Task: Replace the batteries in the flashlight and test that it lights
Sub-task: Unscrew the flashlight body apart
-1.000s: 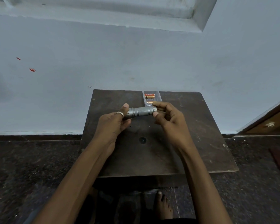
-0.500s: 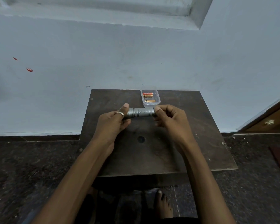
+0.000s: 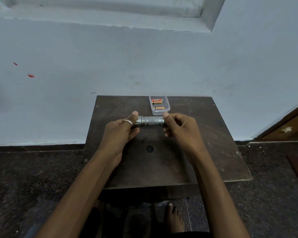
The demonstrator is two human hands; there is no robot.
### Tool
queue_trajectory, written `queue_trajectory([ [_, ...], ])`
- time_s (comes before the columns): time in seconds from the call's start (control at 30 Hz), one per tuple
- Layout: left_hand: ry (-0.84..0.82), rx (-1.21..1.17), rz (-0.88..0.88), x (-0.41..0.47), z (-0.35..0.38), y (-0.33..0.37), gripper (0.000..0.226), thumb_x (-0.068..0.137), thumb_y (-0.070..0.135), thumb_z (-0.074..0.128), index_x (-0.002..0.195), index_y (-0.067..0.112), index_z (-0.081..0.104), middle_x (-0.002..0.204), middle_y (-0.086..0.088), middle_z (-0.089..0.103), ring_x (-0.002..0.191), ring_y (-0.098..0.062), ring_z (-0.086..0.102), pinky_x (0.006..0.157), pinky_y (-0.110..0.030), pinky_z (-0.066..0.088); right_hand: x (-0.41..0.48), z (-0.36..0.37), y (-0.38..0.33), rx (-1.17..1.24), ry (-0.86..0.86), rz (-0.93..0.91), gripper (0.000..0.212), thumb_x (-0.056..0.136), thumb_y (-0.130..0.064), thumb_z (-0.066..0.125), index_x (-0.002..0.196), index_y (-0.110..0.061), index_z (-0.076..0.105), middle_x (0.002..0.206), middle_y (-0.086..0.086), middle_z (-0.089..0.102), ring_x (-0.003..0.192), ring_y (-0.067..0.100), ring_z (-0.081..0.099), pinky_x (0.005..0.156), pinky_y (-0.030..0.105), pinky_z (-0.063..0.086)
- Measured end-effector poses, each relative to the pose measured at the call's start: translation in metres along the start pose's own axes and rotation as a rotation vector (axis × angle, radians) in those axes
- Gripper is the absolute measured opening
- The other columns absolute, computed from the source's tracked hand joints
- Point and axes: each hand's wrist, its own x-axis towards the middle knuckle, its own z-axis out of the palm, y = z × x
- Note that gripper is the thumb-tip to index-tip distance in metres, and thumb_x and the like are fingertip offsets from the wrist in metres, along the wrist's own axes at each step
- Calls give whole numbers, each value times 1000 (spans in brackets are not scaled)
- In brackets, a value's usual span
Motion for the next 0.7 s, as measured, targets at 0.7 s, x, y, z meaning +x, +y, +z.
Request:
queue_trajectory([
  [0.7,31,-44,-16,-1,-1,4,21,85,34,76,68,21,82,76,4,77,77,-6,72,70,-18,57,1,-6,-3,93,-52,-53,16,95,-5,65,107,-10,73,90,2,74,77,0,65,76,18,56],
])
